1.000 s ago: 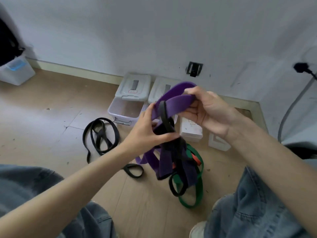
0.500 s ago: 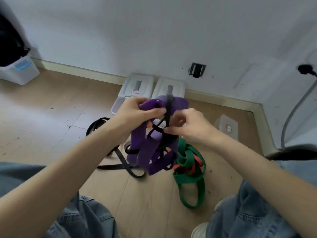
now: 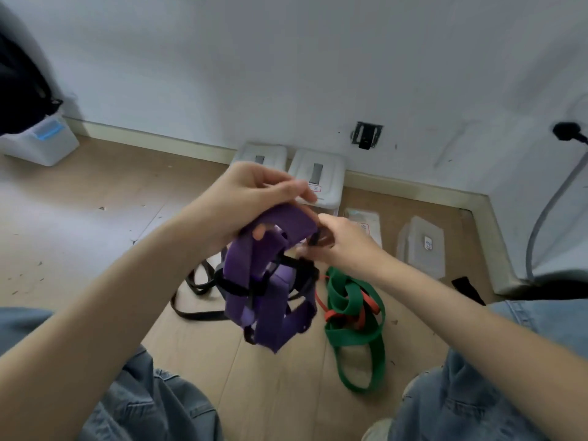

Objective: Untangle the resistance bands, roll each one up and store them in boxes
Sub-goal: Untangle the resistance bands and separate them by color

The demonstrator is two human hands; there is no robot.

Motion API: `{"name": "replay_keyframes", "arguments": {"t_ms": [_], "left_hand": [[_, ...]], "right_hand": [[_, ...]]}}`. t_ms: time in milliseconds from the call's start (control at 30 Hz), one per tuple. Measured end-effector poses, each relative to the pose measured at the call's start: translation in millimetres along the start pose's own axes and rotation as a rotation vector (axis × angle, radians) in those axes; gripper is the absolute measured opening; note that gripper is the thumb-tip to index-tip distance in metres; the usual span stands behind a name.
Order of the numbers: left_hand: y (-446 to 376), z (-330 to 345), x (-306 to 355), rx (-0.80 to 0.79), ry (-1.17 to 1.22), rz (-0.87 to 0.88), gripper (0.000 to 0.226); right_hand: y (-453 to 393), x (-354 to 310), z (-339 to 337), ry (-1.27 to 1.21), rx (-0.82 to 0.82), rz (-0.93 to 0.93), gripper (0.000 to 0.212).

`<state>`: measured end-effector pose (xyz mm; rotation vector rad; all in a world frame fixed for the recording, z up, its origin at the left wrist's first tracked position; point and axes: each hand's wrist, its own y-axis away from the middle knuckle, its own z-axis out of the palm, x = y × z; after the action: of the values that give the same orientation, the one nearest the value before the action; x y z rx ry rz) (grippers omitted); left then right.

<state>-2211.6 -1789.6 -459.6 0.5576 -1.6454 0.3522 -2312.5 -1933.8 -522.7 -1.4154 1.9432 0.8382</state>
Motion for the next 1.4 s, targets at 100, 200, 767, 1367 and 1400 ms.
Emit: {"name": "replay_keyframes", "arguments": {"t_ms": [100, 200, 767, 1367, 1400], "left_hand": [[1.0, -13.6, 8.5, 0.062, 0.173, 0.046, 0.017], [-1.9, -30.1, 6.6, 0.127, -0.175, -0.063, 0.037], [-19.1, -20.1, -21.6, 0.063, 0.212, 0.046, 0.011], [-20.1, 21.3, -51.9, -0.137, 0.095, -0.107, 0.015], [-19.9, 20.6, -52.1, -0.103, 0.045, -0.083, 0.019]], "right_hand": [[0.4, -1.0, -11.2, -0.375, -0.026, 0.039, 0.023], [1.3, 0.7, -32.6, -0.609, 0.04, 0.136, 0.005], [5.9, -12.8, -42.3, -0.567, -0.052, -0.101, 0.012], [7.2, -16.1, -39.4, -0.477, 0.153, -0.069, 0.015], [6.0, -16.3, -38.7, -0.484, 0.205, -0.053, 0.013]]}}
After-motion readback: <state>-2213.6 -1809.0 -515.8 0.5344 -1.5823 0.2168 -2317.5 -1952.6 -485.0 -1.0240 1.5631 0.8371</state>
